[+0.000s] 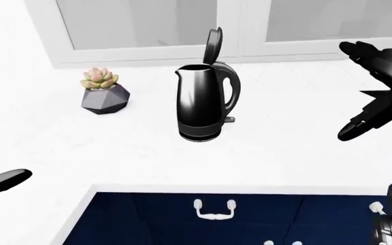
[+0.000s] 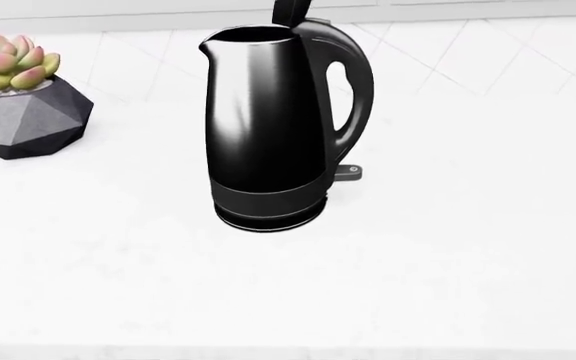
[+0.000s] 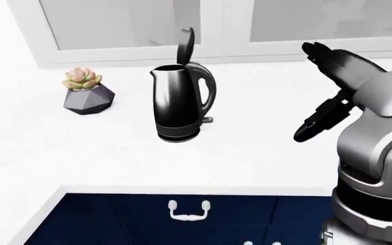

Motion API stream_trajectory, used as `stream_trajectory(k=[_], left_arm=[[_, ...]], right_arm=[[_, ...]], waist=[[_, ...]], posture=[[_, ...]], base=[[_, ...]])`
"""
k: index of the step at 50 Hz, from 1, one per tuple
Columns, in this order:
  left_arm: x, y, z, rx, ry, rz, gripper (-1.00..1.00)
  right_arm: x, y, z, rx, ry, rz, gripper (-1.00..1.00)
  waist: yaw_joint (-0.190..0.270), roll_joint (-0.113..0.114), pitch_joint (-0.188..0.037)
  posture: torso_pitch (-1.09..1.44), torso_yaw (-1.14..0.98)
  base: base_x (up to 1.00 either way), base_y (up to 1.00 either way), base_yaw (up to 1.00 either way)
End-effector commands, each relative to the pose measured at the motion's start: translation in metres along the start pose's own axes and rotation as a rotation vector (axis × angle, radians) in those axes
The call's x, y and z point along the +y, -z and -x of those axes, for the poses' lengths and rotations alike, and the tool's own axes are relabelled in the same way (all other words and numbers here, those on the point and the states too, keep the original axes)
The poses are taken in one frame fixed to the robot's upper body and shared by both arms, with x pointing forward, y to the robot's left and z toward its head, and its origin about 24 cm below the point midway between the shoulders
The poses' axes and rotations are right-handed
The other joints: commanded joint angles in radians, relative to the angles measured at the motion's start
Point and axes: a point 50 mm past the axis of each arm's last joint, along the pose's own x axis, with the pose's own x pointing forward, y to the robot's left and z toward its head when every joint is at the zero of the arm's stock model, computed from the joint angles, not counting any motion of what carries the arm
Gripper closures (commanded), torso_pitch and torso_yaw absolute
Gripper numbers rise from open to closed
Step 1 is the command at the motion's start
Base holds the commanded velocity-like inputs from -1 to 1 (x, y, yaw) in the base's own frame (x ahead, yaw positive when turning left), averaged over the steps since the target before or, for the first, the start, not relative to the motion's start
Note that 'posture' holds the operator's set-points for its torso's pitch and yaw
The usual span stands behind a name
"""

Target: Close the lid of the electric kettle.

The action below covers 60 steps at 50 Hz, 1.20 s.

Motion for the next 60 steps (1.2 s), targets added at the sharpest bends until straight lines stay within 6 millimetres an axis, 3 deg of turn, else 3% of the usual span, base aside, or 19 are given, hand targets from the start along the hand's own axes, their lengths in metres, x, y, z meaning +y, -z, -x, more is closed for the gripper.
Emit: stream_trajectory(k=[1, 23, 37, 60], left_arm=[[-0.004, -0.014, -0.001, -0.072, 0.020, -0.017, -1.00], [-0.005, -0.013, -0.001, -0.072, 0.025, -0.018, -1.00], [-0.004, -0.011, -0.003, -0.072, 0.025, -0.019, -1.00], [-0.004, -0.011, -0.003, -0.073, 0.024, -0.018, -1.00]], right_arm=[[-0.014, -0.011, 0.005, -0.021, 0.050, 0.034, -1.00], [-0.022, -0.054, -0.045, -0.003, 0.003, 0.211, -1.00], [-0.012, -0.080, -0.076, 0.004, -0.034, 0.294, -1.00], [-0.006, -0.109, -0.100, 0.012, -0.066, 0.411, -1.00]], waist=[[0.000, 0.001, 0.002], [-0.004, 0.022, 0.008], [-0.005, 0.031, 0.009], [-0.001, 0.038, 0.010]], posture=[[-0.48, 0.00], [-0.48, 0.00], [-0.48, 0.00], [-0.48, 0.00]], base=[[0.00, 0.00, 0.00], [0.00, 0.00, 0.00], [0.00, 0.00, 0.00], [0.00, 0.00, 0.00]])
